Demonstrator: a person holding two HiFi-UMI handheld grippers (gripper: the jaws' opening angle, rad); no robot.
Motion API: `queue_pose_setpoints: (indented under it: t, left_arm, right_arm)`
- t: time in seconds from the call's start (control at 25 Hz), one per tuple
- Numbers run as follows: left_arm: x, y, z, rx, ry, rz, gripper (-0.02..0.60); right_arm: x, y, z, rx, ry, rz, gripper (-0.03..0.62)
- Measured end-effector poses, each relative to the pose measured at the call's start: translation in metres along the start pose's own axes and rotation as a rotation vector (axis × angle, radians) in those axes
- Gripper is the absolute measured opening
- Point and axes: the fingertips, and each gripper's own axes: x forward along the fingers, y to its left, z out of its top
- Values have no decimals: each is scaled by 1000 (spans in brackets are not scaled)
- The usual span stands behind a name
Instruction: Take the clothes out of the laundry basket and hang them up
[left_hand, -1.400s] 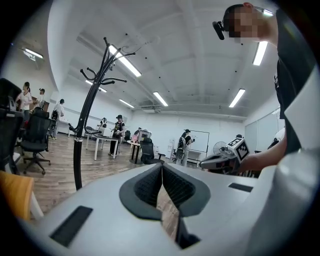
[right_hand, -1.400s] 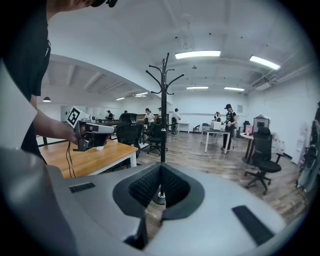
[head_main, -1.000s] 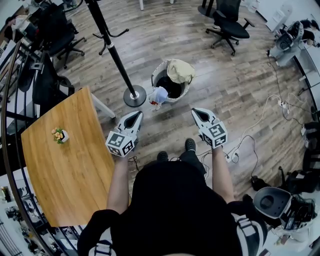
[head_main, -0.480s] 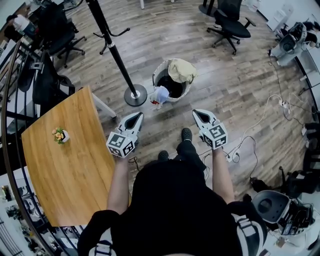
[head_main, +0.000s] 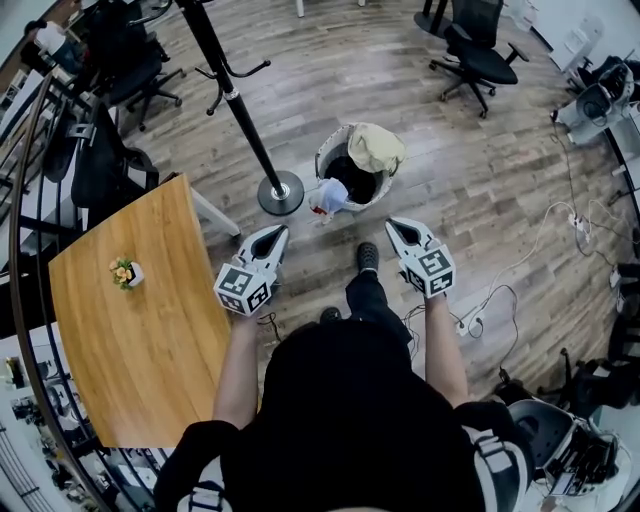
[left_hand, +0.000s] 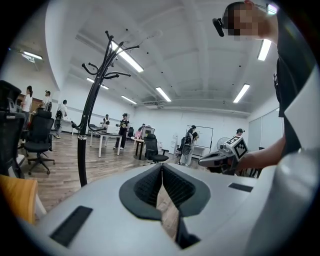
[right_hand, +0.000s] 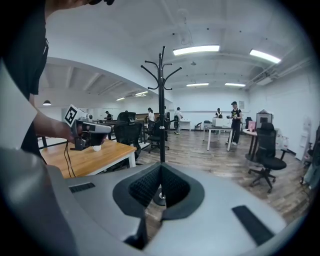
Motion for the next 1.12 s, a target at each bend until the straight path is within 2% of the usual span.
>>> queue_pose_setpoints:
  t: [0.36,0.64,1.12]
  left_arm:
    - [36,24,5,-7,23,28,21]
    - [64,49,-5,-43,58,80,21]
    - [148,71,-18,-63,136,140,21]
  right_arm:
    - [37,-34,2,9,23,45,8]
    - [79,-59,-1,11,60,116,8]
    - [139,-121,-18,27,136,240,8]
